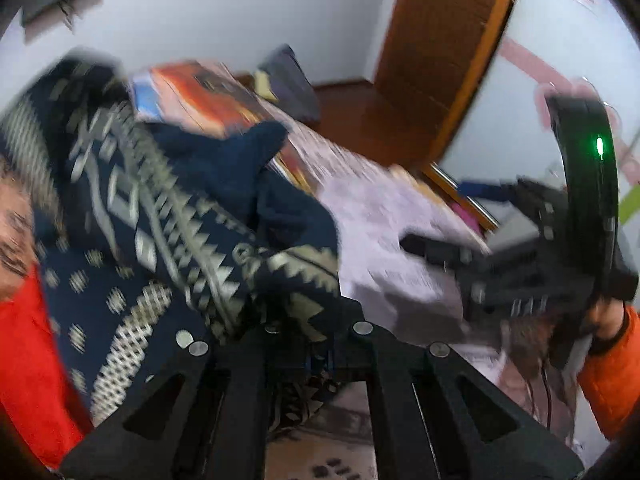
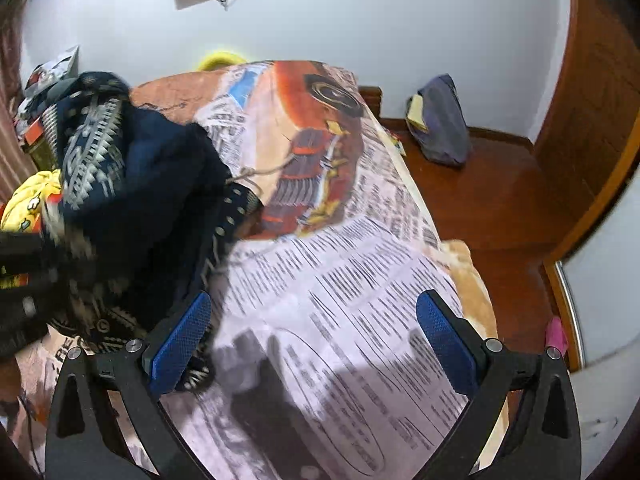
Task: Fold large clothes
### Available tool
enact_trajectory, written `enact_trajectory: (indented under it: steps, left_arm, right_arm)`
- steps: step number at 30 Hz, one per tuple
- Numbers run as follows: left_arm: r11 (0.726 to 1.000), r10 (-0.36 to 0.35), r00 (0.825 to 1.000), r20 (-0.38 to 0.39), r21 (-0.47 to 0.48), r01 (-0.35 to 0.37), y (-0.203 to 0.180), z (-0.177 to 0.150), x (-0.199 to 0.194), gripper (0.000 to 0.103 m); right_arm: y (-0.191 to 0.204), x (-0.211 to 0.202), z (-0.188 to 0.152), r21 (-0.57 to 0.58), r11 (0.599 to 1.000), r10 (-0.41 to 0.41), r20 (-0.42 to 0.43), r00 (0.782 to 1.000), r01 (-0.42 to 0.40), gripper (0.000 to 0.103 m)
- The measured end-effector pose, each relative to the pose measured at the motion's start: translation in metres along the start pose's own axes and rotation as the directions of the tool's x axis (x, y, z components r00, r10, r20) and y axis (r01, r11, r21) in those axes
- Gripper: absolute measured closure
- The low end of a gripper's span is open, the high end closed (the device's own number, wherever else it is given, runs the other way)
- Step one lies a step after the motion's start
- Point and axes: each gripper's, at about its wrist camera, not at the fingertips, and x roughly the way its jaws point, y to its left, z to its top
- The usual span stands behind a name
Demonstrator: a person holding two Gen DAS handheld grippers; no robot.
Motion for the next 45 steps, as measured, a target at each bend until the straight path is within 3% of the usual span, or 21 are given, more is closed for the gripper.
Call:
enact_trajectory:
  steps: [6, 9, 14, 16, 18, 22, 24, 28, 31, 34, 37, 39, 45]
  left_arm:
    - [0.989, -0.143, 0.988, -0.063, -0.049, 0.14, 0.004, -0.035, 0.01, 0.1]
    - [0.993, -0.115, 0.991, -0.069, 0.012, 0.116, -0.002, -0.048, 0.009, 0.1]
    - [0.997, -0.079, 0.993, -0.083, -0.01, 0.079, -0.007, -0.06, 0.019, 0.1]
    - [0.998, -0.054, 0.996, -0.072, 0.006, 0.055, -0.013, -0.059, 0.017, 0.092]
    - [0.999, -0.035, 0.996, -0.084, 0.021, 0.037, -0.022, -0.057, 0.017, 0.07]
    - [0.999, 0.03, 0.996, -0.08, 0.042, -0.026, -0.041, -0.06, -0.008, 0.061]
    - [0.998, 0.049, 0.997, -0.065, 0.035, -0.047, -0.043, -0.066, -0.03, 0.049]
    - [0.994, 0.106, 0.994, 0.023, -0.007, -0.106, -0.022, -0.072, -0.085, 0.045]
    - [0.982, 0.18, 0.981, 0.076, -0.063, -0.175, 0.002, -0.073, -0.119, 0.035]
    - [0.948, 0.308, 0.945, 0.108, -0.117, -0.295, 0.039, -0.074, -0.146, 0.032]
    - [0.913, 0.39, 0.915, 0.101, -0.17, -0.37, 0.067, -0.071, -0.148, 0.031]
    - [0.905, 0.393, 0.915, 0.089, -0.213, -0.368, 0.089, -0.073, -0.146, 0.031]
    - [0.907, 0.312, 0.949, 0.051, -0.313, -0.282, 0.124, -0.066, -0.11, 0.031]
  right_arm:
    - [-0.005, -0.004, -0.006, 0.0, 1.0, -0.009, -0.008, 1.0, 0.009, 0.002]
    - [-0.005, -0.009, -0.005, 0.0, 1.0, -0.007, 0.004, 1.0, 0.007, 0.002]
    - [0.002, -0.028, 0.0, -0.008, 1.0, 0.024, 0.043, 0.999, -0.023, 0.002]
    - [0.006, -0.036, 0.002, -0.021, 1.0, 0.024, 0.061, 0.998, -0.023, 0.002]
    - [0.01, -0.041, 0.003, -0.031, 0.999, 0.018, 0.067, 0.998, -0.016, 0.002]
    - [0.017, -0.051, 0.003, -0.03, 0.999, 0.036, 0.071, 0.997, -0.034, 0.002]
    - [0.02, -0.059, 0.002, -0.023, 0.997, 0.068, 0.075, 0.995, -0.067, 0.002]
    - [0.035, -0.068, 0.004, -0.042, 0.992, 0.121, 0.08, 0.99, -0.118, 0.001]
    - [0.058, -0.068, 0.009, -0.087, 0.985, 0.155, 0.084, 0.984, -0.148, 0.001]
    - [0.083, -0.062, 0.017, -0.133, 0.976, 0.182, 0.085, 0.98, -0.169, 0.001]
    - [0.113, -0.044, 0.028, -0.178, 0.965, 0.205, 0.067, 0.977, -0.191, 0.001]
    - [0.129, -0.028, 0.034, -0.199, 0.958, 0.219, 0.049, 0.974, -0.205, 0.001]
    - [0.154, 0.038, 0.047, -0.242, 0.952, 0.176, -0.071, 0.982, -0.188, 0.002]
